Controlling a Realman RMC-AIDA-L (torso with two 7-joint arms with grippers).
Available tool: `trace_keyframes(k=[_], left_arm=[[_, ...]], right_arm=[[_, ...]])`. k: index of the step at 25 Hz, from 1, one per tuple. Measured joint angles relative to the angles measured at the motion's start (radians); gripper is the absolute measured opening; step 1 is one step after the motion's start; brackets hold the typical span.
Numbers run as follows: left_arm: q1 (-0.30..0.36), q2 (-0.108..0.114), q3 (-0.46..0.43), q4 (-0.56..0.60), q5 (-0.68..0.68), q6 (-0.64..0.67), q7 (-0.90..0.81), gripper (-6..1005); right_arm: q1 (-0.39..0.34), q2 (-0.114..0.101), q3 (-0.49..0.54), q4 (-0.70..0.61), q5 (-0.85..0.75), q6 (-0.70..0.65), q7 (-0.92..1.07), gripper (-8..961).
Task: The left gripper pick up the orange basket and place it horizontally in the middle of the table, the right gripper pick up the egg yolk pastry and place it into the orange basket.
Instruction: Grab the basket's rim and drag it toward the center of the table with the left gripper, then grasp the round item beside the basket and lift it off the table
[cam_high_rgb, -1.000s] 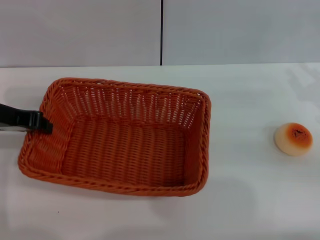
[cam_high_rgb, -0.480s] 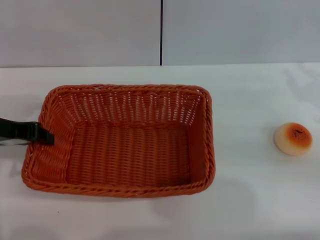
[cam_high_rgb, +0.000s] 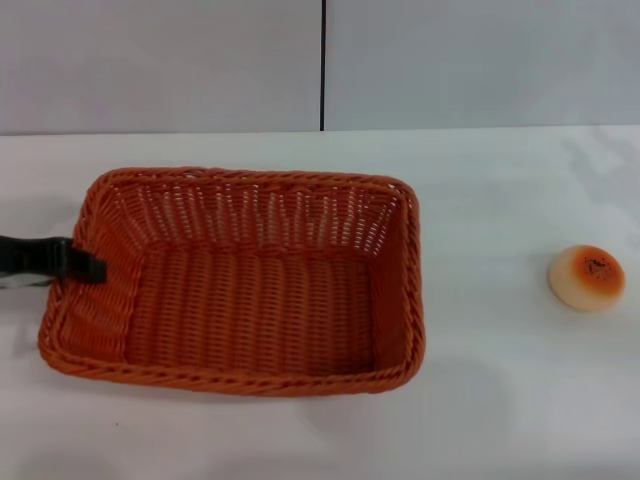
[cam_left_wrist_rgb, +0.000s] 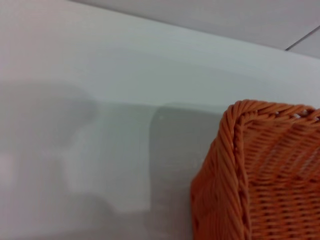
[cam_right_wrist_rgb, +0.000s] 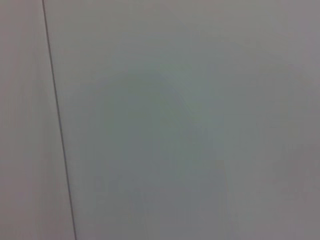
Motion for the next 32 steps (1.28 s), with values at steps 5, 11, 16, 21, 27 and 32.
trace_keyframes(k=[5, 11, 16, 21, 27, 32], left_arm=[[-0.002, 0.004, -0.03, -0.002, -0.066, 0.008, 0.001, 248], [0.005, 0.007, -0.105, -0.003, -0.097, 0.05, 0.017, 387], [0.013, 0.007, -0.241, -0.005, -0.119, 0.087, 0.123, 424], [0.036, 0.005, -0.38, -0.04, -0.252, 0.086, 0.312, 424], [0.071, 0.002, -0.424, -0.091, -0.398, 0.061, 0.477, 424], [0.097, 0.005, -0.463, -0.309, -0.57, 0.014, 0.744, 424]], right_arm=[[-0.007, 0.004, 0.0, -0.003, 0.001, 0.0, 0.0, 375], [-0.019, 0.011, 0.001, -0.013, 0.002, -0.003, 0.0, 371], [-0.036, 0.021, 0.0, -0.047, 0.001, -0.004, 0.001, 368], [-0.091, 0.023, 0.0, -0.182, -0.032, 0.002, 0.132, 365], [-0.16, 0.024, 0.012, -0.533, -0.319, 0.066, 0.585, 361], [-0.136, 0.011, 0.016, -0.803, -0.761, 0.042, 1.047, 358]])
